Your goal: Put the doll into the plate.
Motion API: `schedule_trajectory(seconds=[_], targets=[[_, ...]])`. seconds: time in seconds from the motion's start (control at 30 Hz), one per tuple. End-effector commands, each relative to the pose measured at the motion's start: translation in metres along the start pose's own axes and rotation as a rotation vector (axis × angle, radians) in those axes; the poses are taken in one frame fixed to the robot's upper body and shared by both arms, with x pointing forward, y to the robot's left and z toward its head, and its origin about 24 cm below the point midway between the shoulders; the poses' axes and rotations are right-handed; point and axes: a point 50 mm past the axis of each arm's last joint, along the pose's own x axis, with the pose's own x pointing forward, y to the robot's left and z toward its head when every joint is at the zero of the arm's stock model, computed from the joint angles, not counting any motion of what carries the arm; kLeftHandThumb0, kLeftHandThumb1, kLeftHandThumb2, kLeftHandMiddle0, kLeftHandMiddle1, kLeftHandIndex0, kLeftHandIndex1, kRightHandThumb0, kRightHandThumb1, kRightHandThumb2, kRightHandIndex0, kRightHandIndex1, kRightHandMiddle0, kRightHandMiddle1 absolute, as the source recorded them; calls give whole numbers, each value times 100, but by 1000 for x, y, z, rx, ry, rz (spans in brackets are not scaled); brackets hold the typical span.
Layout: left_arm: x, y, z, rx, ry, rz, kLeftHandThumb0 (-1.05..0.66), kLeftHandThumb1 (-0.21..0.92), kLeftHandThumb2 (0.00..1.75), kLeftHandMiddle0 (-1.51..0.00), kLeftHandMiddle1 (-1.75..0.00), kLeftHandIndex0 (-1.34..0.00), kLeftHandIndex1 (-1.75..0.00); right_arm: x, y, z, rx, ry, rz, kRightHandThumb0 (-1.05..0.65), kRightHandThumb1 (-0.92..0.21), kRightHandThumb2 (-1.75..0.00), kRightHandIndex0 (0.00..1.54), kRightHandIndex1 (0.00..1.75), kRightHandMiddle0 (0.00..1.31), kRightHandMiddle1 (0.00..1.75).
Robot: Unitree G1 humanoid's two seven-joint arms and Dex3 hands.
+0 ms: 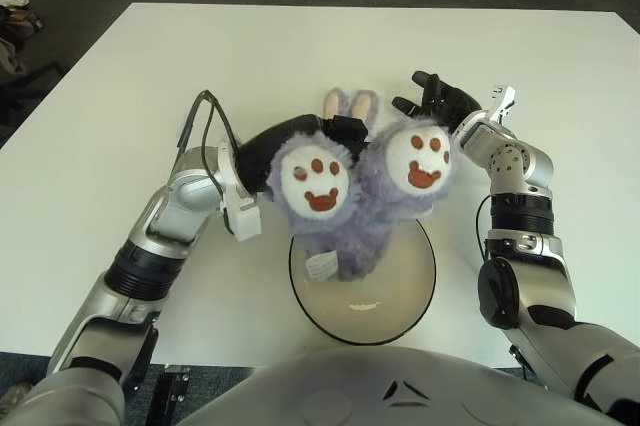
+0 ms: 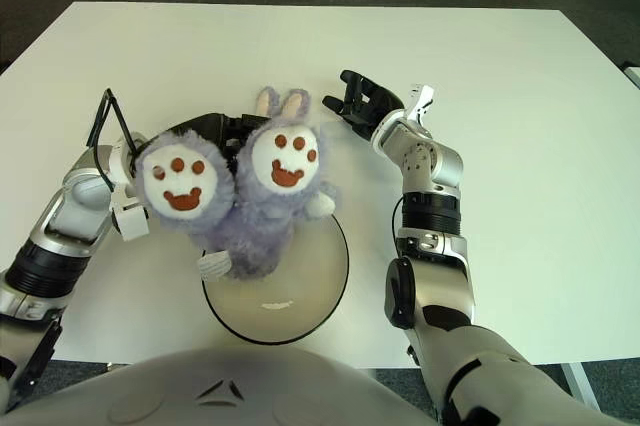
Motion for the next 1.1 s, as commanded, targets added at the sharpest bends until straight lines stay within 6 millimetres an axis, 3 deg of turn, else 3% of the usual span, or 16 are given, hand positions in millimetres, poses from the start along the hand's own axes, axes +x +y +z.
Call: schedule_trajectory(seconds=[0.0,0.27,0.73,1.07], targets=[[3,4,1,75,-49,-9,0,6,162,-80,-175,-57,-175,2,-2,-3,9,17,-8,-8,-12,-137,20,109,22,143],[9,0,-3,140,-96,-2,0,9,159,-79,-173,-55,-175,5,-5,-3,16,23,-10,-9,-11,-136,21,109,22,143],[11,-6,-29,-41,96,102,0,7,159,-82,-169,-56,-175,9,-10,2,13,22,-28,-8,-12,-137,18,106,19,141],[22,12,-49,-7,118,42,0,0,165,-88,-166,-61,-175,13,-6,15,-6,13,-35,-5,-11,-138,18,116,17,142]])
